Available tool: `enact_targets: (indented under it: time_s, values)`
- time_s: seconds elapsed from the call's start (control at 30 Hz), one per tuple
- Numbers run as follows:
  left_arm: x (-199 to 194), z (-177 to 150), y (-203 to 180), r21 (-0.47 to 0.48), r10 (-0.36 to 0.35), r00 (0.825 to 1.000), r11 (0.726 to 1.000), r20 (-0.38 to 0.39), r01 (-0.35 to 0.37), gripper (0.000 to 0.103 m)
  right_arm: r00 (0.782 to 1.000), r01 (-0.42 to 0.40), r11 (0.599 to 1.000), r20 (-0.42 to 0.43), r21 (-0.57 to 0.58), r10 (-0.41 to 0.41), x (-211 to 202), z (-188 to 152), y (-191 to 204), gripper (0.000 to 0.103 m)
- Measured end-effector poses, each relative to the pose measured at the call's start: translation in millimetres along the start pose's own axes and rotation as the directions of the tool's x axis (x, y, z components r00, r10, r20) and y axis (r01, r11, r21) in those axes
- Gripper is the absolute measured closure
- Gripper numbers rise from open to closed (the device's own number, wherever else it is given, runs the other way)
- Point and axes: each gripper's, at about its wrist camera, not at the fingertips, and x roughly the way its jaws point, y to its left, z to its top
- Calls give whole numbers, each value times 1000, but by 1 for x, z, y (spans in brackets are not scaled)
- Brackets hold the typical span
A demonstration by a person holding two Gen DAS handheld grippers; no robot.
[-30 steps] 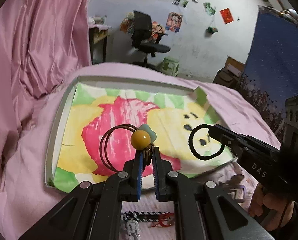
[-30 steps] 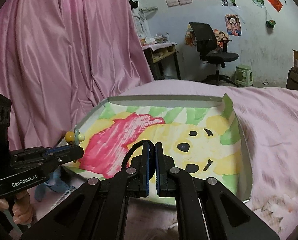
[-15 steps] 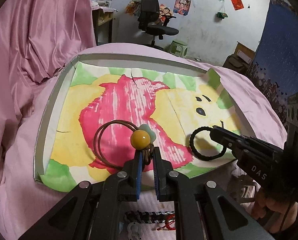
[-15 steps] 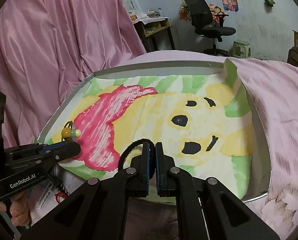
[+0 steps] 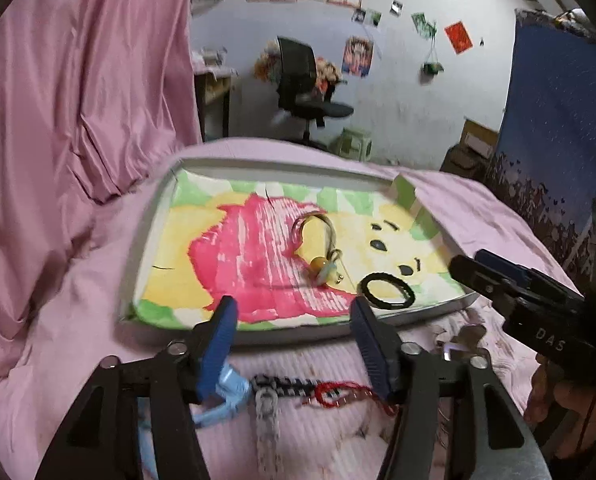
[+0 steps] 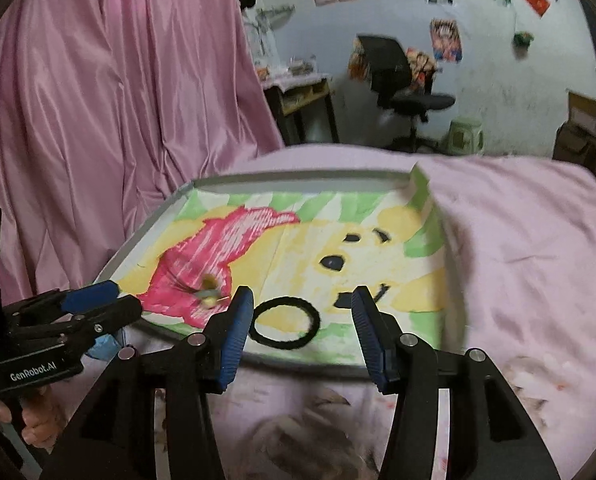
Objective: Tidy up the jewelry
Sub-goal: 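Open left tool to drop bead tie while right tool drops black tie, then withdraw both open tools from the tray back toward the jewelry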
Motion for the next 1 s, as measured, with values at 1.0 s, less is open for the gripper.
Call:
enact_targets:
  time_s: [1.0]
  values:
    - [-102, -88, 7, -48, 91, 963, 996, 255, -81, 2, 967, 134, 987, 229, -91, -110, -128, -69, 34, 9]
